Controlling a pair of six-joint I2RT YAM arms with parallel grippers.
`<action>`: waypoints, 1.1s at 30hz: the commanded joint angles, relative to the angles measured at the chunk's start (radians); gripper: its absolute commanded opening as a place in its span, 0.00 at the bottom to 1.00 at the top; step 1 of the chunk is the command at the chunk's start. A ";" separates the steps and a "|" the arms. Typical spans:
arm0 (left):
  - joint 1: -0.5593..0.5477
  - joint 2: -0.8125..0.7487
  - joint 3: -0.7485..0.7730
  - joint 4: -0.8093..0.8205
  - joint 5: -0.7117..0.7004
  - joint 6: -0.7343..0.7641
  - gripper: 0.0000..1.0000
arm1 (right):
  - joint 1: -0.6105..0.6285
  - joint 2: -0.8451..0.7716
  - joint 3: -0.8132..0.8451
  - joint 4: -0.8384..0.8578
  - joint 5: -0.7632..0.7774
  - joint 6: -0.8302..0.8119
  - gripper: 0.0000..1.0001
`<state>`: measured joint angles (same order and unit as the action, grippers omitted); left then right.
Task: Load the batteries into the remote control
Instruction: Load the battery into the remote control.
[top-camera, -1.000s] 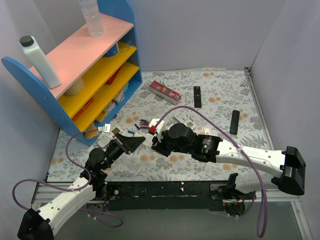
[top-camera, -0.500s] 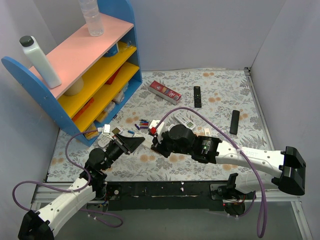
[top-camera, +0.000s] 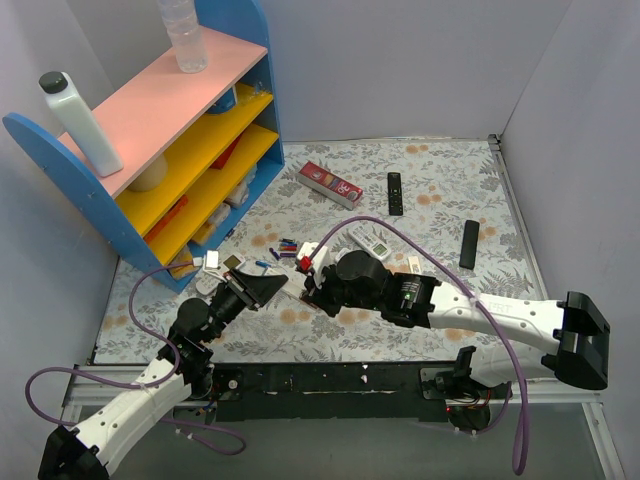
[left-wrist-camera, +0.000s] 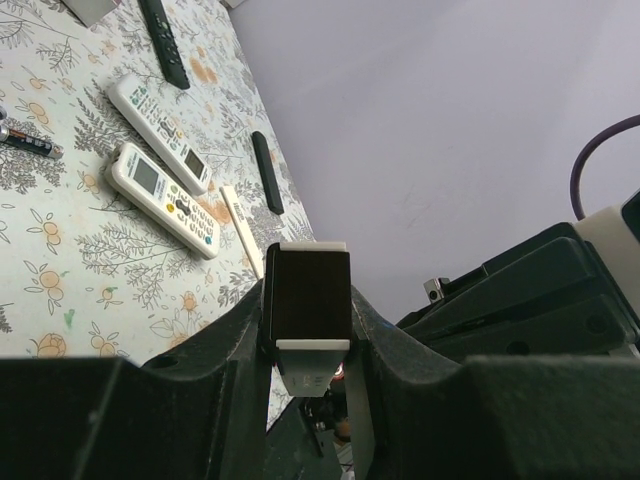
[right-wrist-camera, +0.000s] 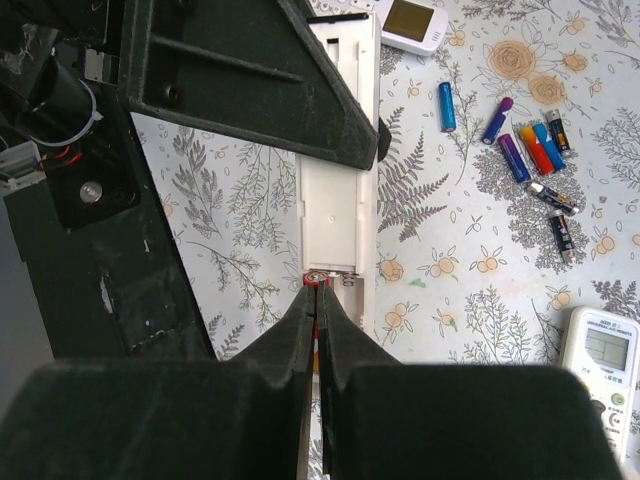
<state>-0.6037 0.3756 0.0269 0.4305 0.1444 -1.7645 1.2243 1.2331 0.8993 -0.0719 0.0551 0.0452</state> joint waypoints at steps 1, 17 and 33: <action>-0.001 -0.029 -0.030 0.116 0.018 -0.035 0.00 | -0.003 0.042 -0.020 -0.039 -0.012 -0.013 0.06; -0.001 -0.037 0.010 0.071 -0.014 0.019 0.00 | -0.005 0.161 0.023 -0.134 -0.015 -0.021 0.06; -0.001 -0.017 -0.024 0.117 0.032 0.097 0.00 | -0.002 0.206 0.084 -0.117 -0.043 0.010 0.08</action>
<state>-0.6003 0.3725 0.0082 0.3344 0.1181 -1.6371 1.2232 1.4162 0.9550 -0.1577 0.0296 0.0425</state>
